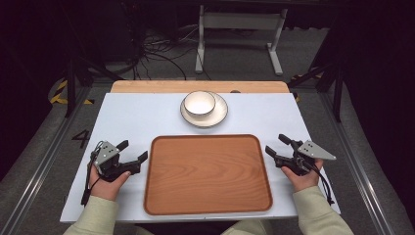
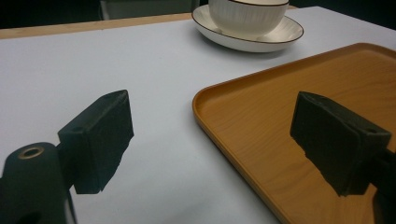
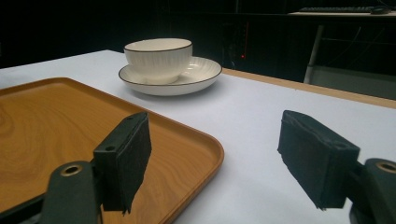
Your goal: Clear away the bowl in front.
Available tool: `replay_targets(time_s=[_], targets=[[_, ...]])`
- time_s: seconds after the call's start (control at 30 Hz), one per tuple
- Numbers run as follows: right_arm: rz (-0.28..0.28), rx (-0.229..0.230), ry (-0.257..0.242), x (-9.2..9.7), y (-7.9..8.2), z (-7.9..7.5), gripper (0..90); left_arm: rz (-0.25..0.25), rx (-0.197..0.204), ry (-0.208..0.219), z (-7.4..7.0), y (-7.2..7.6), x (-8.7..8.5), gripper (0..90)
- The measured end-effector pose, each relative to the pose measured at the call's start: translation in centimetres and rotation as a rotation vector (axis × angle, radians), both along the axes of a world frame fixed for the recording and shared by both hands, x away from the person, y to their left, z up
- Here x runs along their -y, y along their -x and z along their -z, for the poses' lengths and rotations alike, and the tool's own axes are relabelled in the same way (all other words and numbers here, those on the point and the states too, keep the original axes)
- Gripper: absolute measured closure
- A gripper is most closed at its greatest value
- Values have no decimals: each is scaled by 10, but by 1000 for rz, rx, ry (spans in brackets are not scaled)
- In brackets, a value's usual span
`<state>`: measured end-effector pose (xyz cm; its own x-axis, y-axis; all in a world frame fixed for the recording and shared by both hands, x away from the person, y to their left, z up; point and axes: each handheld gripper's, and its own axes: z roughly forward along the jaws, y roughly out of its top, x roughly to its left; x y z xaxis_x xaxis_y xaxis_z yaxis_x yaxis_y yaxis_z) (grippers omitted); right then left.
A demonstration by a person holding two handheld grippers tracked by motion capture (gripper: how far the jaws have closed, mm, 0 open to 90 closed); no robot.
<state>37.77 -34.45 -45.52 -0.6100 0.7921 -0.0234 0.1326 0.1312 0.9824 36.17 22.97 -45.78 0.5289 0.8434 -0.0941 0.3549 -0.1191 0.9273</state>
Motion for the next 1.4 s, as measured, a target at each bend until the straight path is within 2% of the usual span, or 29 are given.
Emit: replay_targets(time_s=[0.2, 0.5, 0.6, 0.9, 1.13, 1.4], targets=[[3, 0, 2, 0, 0, 0, 265, 8, 8, -33, -10, 1, 6, 147], [8, -5, -3, 0, 0, 0, 249, 39, 16, -10, -17, -4, 13, 149], [9, -9, -14, 1, -1, 0, 241, 52, 32, 6, -27, -10, 17, 151], [20, -17, -5, 0, -1, 0, 234, 117, 64, -5, -54, -35, 43, 149], [20, -24, 0, -1, -2, 0, 230, 152, 80, -32, -67, -51, 60, 149], [19, -26, 3, -1, -2, 0, 225, 172, 85, -17, -80, -68, 71, 162]])
